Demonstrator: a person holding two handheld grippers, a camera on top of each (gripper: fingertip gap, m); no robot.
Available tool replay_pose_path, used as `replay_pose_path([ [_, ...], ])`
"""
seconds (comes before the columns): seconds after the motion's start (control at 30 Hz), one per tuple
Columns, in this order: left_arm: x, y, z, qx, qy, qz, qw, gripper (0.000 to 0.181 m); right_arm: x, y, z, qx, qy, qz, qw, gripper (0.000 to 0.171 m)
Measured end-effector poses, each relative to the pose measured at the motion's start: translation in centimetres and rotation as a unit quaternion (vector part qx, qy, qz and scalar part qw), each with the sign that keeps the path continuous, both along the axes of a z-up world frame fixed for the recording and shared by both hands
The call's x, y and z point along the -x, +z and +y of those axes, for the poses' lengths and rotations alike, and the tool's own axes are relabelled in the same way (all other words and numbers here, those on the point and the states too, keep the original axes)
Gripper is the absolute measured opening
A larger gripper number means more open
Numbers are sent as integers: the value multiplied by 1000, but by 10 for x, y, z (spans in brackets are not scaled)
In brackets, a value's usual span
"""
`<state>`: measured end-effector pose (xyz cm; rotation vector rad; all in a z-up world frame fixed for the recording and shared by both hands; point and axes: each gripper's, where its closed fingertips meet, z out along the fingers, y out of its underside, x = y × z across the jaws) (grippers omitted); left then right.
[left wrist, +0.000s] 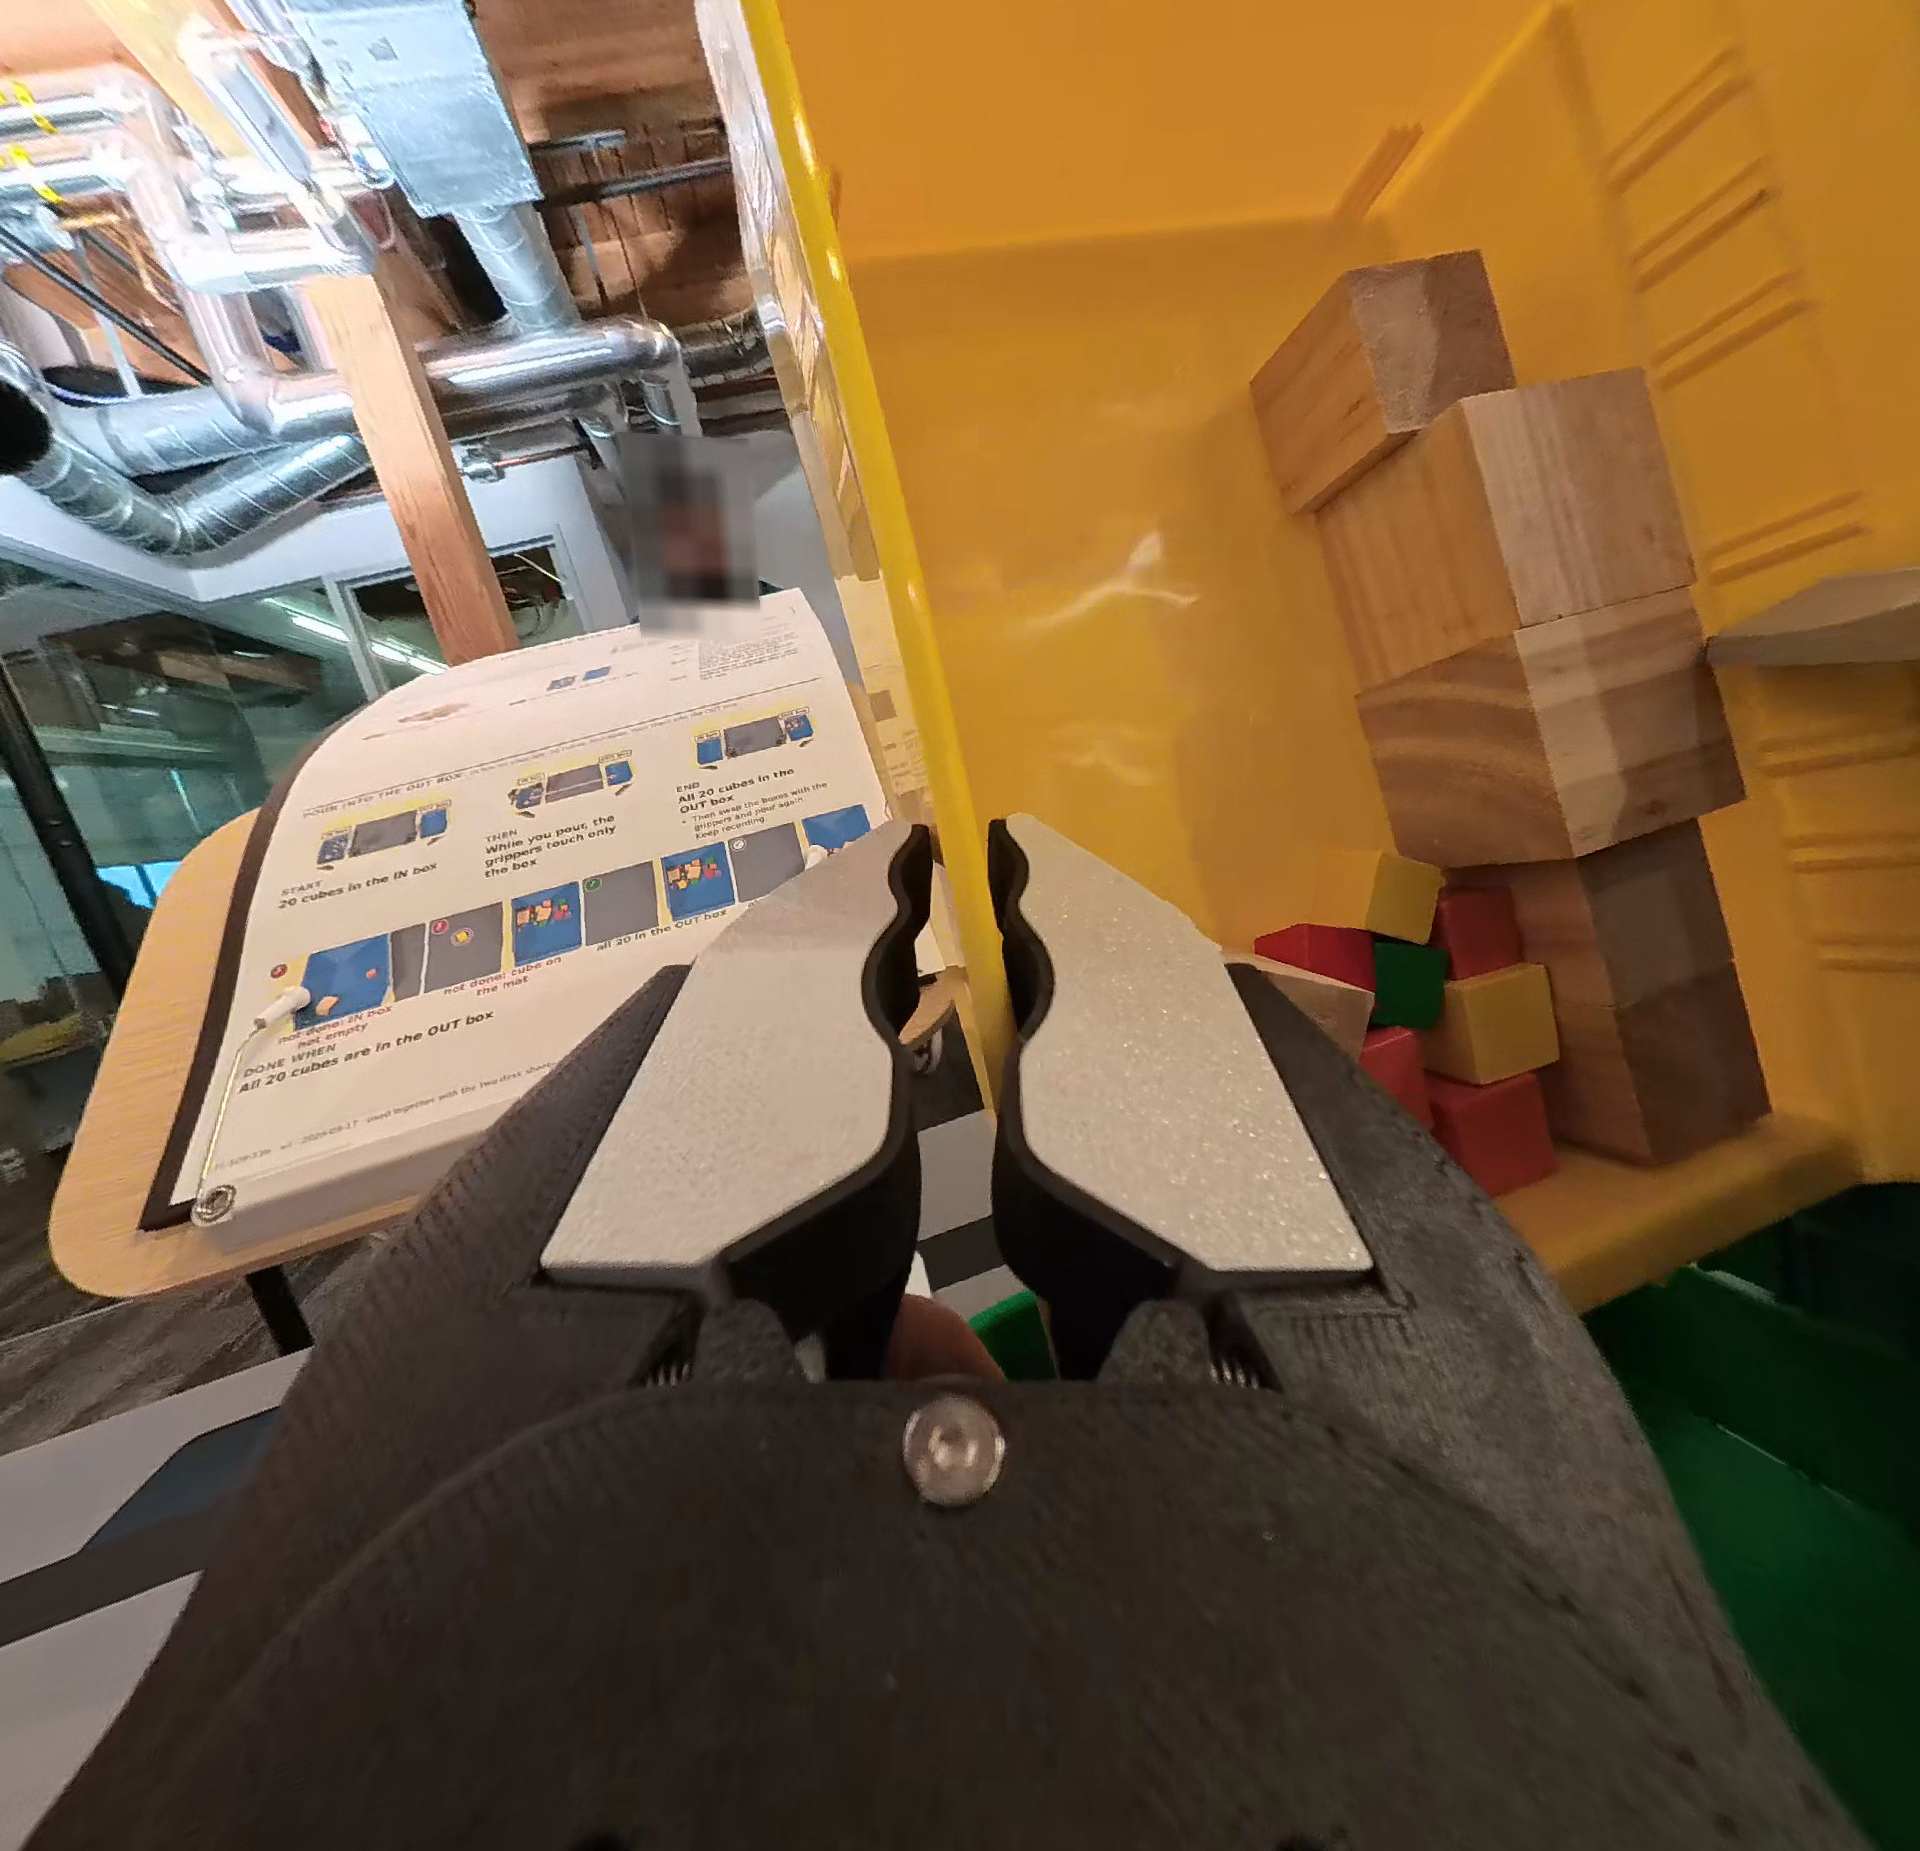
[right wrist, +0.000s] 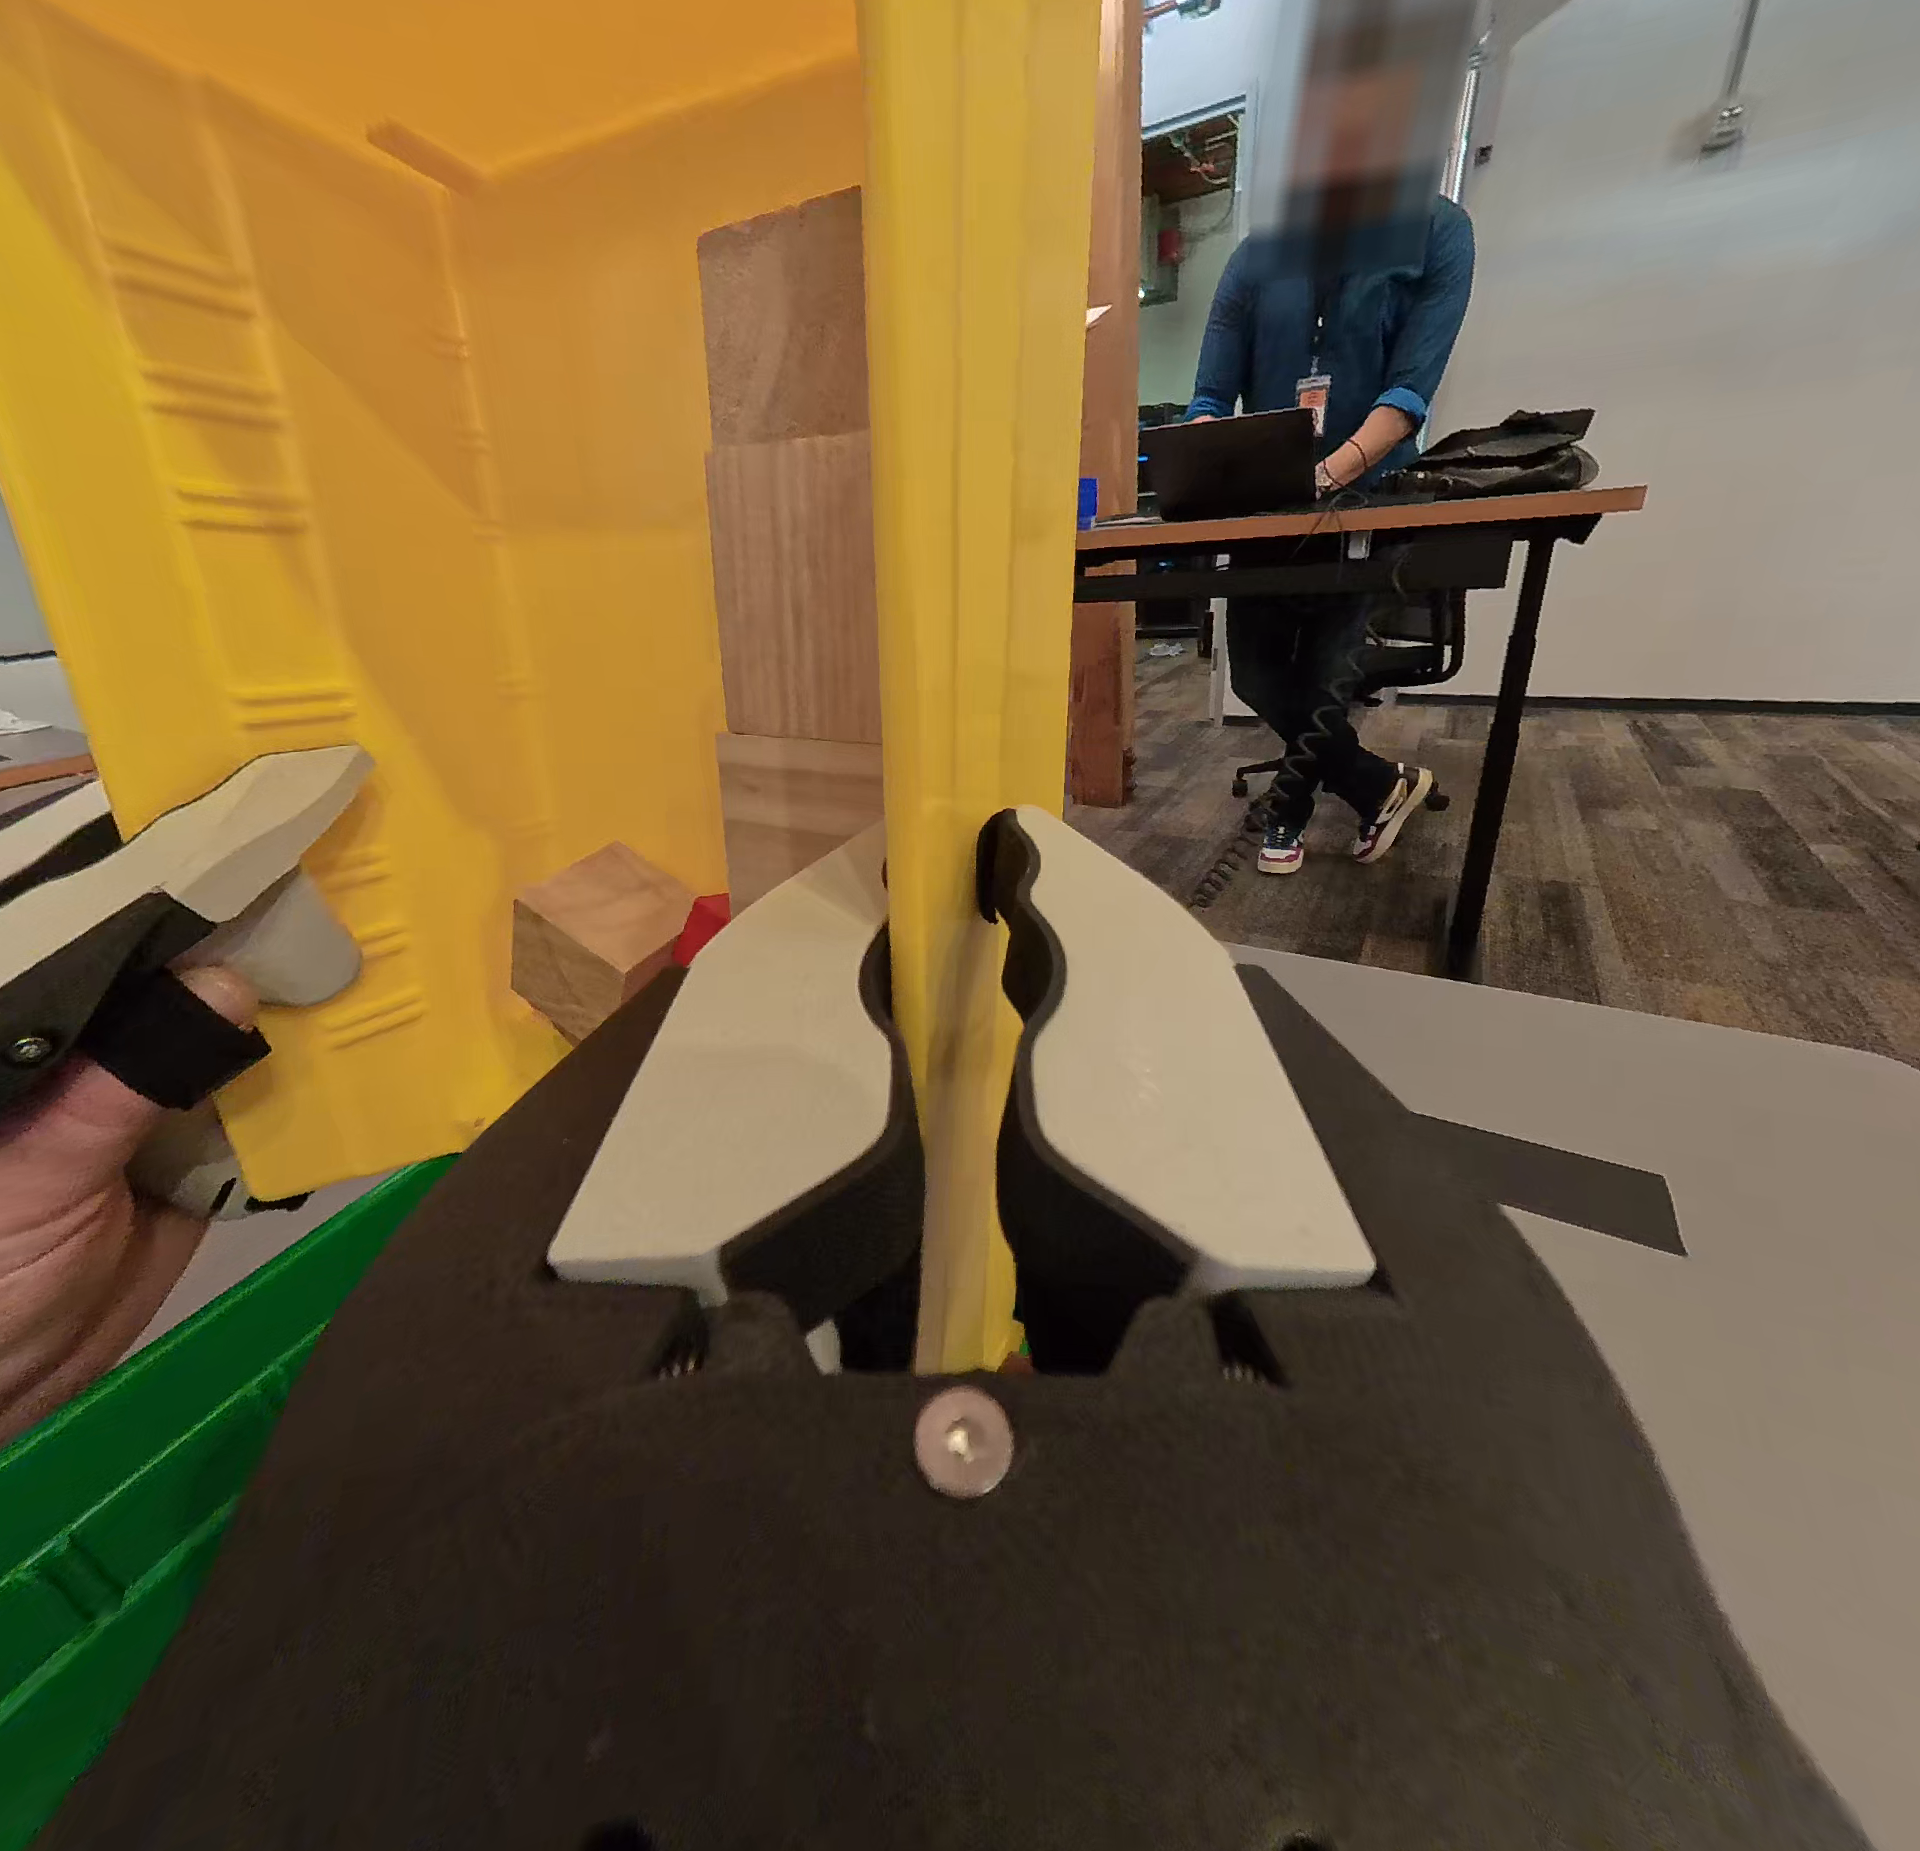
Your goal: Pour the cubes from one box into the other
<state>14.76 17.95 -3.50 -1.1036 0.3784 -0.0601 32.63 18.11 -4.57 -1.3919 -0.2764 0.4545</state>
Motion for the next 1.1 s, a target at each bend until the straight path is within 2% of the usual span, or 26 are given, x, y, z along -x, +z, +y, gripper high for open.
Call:
replay_pose_path([
  [0.37, -3, 2, 12, -8, 19, 9, 1000, 6, -2, -4, 7, 40, -1, -6, 999, 13],
  [0.87, -5, 0, 15, -39, 25, 10, 999, 6, -1, -2, 6, 9, -1, -25, 1000, 17],
  [1.0, -7, 3, 11, -48, 6, -1, 999, 8, -8, 6, 8, -1, -27, -17, 1000, 8],
  [1.1, -10, 12, 10, -54, 0, -6, 998, 10, -10, 16, 11, -12, -36, -19, 999, 8],
])
